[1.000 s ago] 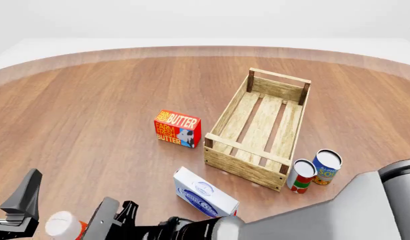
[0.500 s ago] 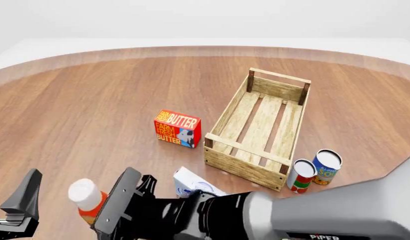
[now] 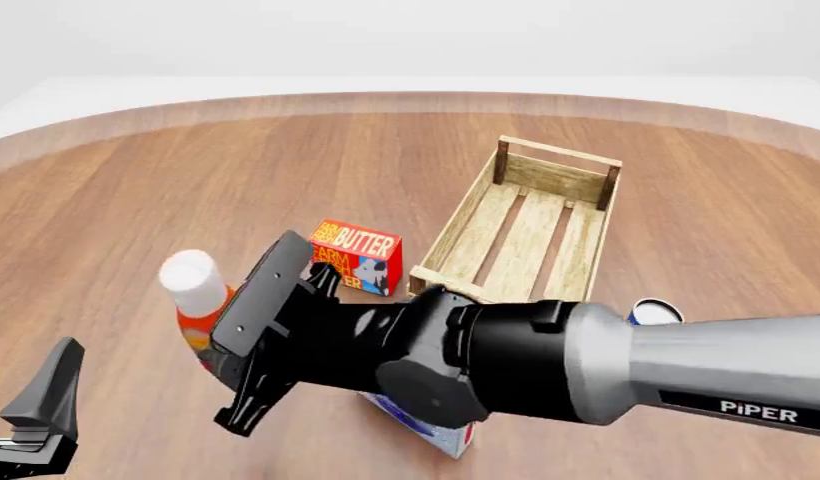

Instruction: Pick up the ketchup, and put it in the wooden tray.

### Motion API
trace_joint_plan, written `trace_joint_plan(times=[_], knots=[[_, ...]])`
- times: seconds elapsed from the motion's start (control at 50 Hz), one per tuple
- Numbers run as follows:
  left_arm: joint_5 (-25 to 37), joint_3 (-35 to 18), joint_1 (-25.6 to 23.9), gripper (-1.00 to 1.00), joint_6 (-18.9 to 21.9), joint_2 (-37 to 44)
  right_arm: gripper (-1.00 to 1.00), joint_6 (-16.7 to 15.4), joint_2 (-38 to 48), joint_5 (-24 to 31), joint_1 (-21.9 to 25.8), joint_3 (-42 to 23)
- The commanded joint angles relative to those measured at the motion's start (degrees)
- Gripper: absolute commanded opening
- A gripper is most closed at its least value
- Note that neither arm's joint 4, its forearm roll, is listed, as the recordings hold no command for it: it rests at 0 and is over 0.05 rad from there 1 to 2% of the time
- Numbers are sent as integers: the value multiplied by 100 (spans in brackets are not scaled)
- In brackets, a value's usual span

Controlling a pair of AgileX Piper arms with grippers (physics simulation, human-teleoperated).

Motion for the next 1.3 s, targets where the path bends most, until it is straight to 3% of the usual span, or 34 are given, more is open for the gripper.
trace_joint_plan(times=[0.02,0.36,0.64,0.82,1.02,1.3], knots=[[0,0,0,100,0,0,-100,-118,-563,357,-591,-29],[0,0,0,100,0,0,-100,-257,-1141,883,-1549,-154],[0,0,0,100,0,0,-100,-398,-1307,899,-2537,-94],[0,0,0,100,0,0,-100,-454,-1266,862,-3381,-14],[0,0,0,100,0,0,-100,-628,-1077,641,-4024,217],[0,0,0,100,0,0,-100,-612,-809,364,-4680,494]])
